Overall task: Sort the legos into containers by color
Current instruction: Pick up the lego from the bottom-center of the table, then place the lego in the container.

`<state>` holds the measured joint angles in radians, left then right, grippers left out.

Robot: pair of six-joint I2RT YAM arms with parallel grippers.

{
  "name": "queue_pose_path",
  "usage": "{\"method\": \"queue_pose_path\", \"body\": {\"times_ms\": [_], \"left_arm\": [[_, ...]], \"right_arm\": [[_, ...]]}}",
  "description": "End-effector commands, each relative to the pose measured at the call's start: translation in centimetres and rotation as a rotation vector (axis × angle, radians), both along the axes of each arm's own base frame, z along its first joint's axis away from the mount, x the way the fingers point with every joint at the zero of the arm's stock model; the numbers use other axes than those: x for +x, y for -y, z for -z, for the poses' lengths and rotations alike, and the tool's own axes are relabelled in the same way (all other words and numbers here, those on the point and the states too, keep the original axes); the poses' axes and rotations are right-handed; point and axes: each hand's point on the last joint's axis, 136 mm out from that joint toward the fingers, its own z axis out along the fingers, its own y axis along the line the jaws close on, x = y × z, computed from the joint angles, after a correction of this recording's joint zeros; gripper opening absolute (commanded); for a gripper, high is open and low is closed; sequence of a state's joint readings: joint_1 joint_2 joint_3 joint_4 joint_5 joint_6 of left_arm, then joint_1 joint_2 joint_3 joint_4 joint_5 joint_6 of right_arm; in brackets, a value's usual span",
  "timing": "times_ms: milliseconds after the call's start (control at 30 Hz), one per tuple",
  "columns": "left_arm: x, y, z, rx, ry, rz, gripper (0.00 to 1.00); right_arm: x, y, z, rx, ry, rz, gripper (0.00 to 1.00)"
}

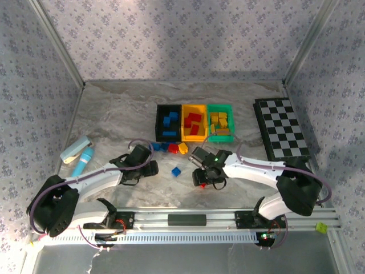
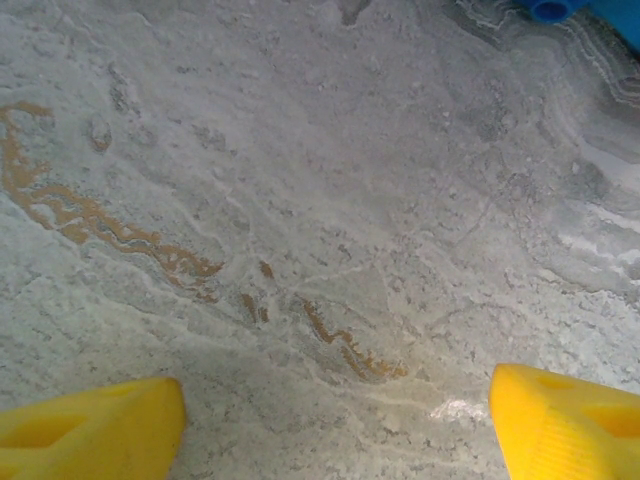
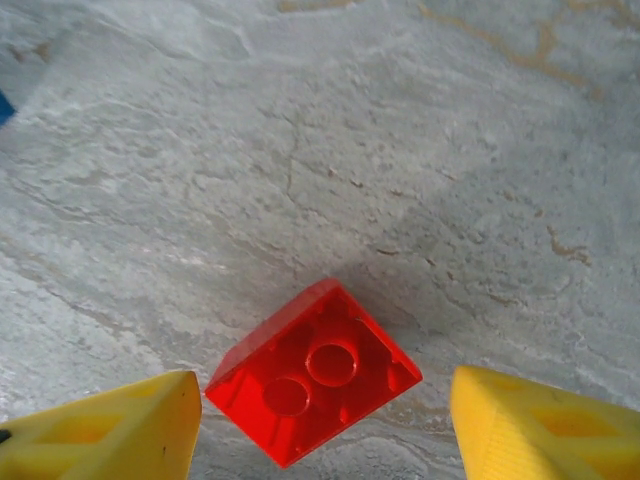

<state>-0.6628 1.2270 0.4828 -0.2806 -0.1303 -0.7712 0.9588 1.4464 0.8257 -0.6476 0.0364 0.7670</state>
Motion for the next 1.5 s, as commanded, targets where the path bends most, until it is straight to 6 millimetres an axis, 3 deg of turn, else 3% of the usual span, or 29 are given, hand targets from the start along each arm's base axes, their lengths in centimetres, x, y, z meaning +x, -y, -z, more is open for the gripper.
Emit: {"method": "queue_pose_path", "body": {"times_ms": [0,100,267,500,633,767,900,933,1033,1233,1367,1467], "left_arm": [[1.9,2.8,-0.6,-0.108,0.064,0.041,0.81],[1.9,3.0,-0.7,-0.112,0.062,0.049,0.81],[1.8,2.9,-0.7,-0.11,0.057,0.048,0.81],[1.5,2.5,-0.7,-0.103,0.055,0.044,0.81],[1.5,2.4,-0.9,-0.106,0.063,0.04,0.81],[1.2,2.4,-1.0,-0.111,0.055,0.04,0.81],[0.9,2.6,-1.1,-0.117,0.041,0.048,0.81],[0.8,2.7,-1.2,-0.119,0.039,0.047,0.81],[0.4,2.6,-1.3,-0.128,0.036,0.043,0.81],[-0.6,2.4,-1.8,-0.131,0.022,0.037,0.81],[-1.0,2.0,-2.2,-0.125,0.021,0.035,0.82],[-1.2,2.0,-2.5,-0.13,0.025,0.035,0.82]], "right_arm": [[-0.3,-0.5,0.7,0.011,-0.019,0.049,0.68],[-0.4,-0.8,1.5,0.0,-0.035,0.056,0.68],[0.6,-3.2,1.8,0.061,-0.028,0.045,0.62],[1.8,-3.9,0.9,-0.01,0.024,-0.023,0.22],[3.2,-4.3,-0.9,-0.013,0.061,-0.049,0.18],[6.3,-4.4,-3.3,0.007,0.124,-0.052,0.16],[11.0,-4.3,-6.2,0.055,0.227,-0.034,0.15],[11.9,-4.1,-6.2,0.059,0.233,-0.03,0.15],[15.7,-4.9,-8.3,0.109,0.317,-0.011,0.15],[21.8,-5.1,-8.5,0.07,0.364,0.0,0.16],[24.4,-5.2,-8.0,0.051,0.368,-0.002,0.18],[25.7,-5.1,-7.6,0.037,0.362,-0.007,0.24]]}}
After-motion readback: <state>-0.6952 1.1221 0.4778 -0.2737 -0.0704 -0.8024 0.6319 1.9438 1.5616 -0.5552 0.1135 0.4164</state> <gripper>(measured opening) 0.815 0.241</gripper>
